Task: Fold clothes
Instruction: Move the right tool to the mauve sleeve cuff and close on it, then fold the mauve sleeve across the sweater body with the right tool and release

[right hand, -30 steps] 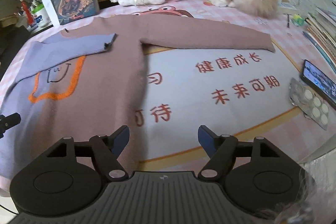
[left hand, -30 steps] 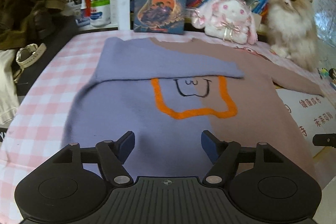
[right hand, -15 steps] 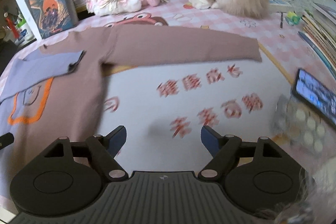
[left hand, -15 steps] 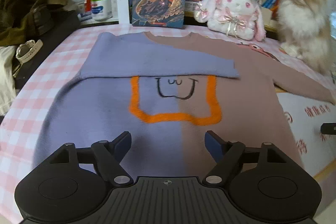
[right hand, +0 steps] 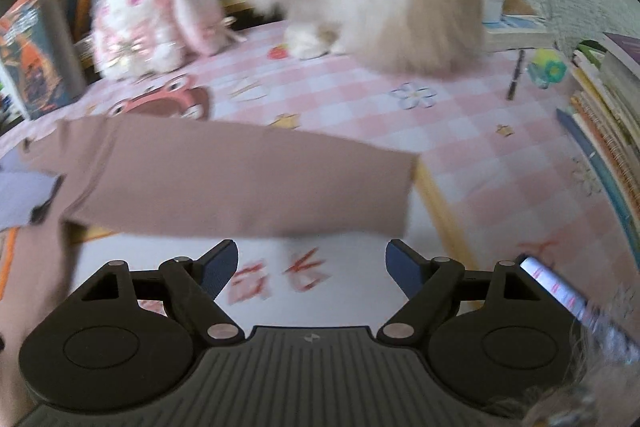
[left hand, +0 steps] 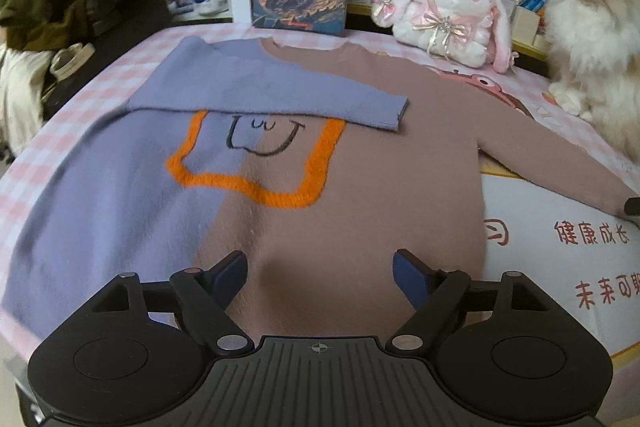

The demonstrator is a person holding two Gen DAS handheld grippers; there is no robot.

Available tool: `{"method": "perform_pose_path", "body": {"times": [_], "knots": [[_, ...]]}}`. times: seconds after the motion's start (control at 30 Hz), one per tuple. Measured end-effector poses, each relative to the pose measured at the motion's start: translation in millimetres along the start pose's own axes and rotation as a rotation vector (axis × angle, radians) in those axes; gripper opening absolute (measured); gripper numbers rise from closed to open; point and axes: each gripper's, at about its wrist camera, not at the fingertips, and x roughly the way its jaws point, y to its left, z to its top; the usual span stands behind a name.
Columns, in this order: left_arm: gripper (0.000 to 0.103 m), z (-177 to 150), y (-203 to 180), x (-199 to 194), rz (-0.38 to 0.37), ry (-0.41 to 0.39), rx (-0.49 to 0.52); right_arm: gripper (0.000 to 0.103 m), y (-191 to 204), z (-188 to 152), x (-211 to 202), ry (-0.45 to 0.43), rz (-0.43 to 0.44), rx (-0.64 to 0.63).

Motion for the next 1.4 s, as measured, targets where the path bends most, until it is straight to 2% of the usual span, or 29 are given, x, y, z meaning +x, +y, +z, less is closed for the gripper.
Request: {"method": "perform_pose_path", "body": {"times": [0.27,0.37,0.53,0.6,0.67,1.03,1.2,1.4], "knots": [[0.082,-8.6,-17.3,-10.1,0.045,0.007,-0.033,0.076,-24.3,12.7,22.5,0.051,-0.004,0.023],[0.082,-10.6,-19.4,-13.0,0.062,0.007,-0.043,0.071,-21.7,13.6,24.9,0.046,0.008,0.001],[0.082,-12.7,-19.4,-16.1,0.084,0.008,-0.054,0.047,-19.8,18.9,28.4,0.022,0.039,-0.009],[0.082,-12.8,-19.3,-16.9,0.088,0.009,-0.055,0.027,-19.9,21.3,30.9,0.018,0.062,-0.014],[0.082,-12.8,-19.2,-17.5,0.091,0.008,-0.056,0.012,-19.7,23.6,33.1,0.017,0.086,-0.016],[0.082,-9.9,-12.6,-17.7,0.080,-0.004,-0.046,0.009,15.2,37.0,2.2,-0.064,0.277,-0.039],[0.082,-5.7,0.5,-22.8,0.061,-0.048,-0.045,0.009,35.4,38.3,-8.5,-0.071,0.312,-0.043],[0.082,3.8,24.4,-21.4,0.004,-0.096,-0.017,0.009,65.1,36.5,-22.7,-0.092,0.331,-0.044]]}}
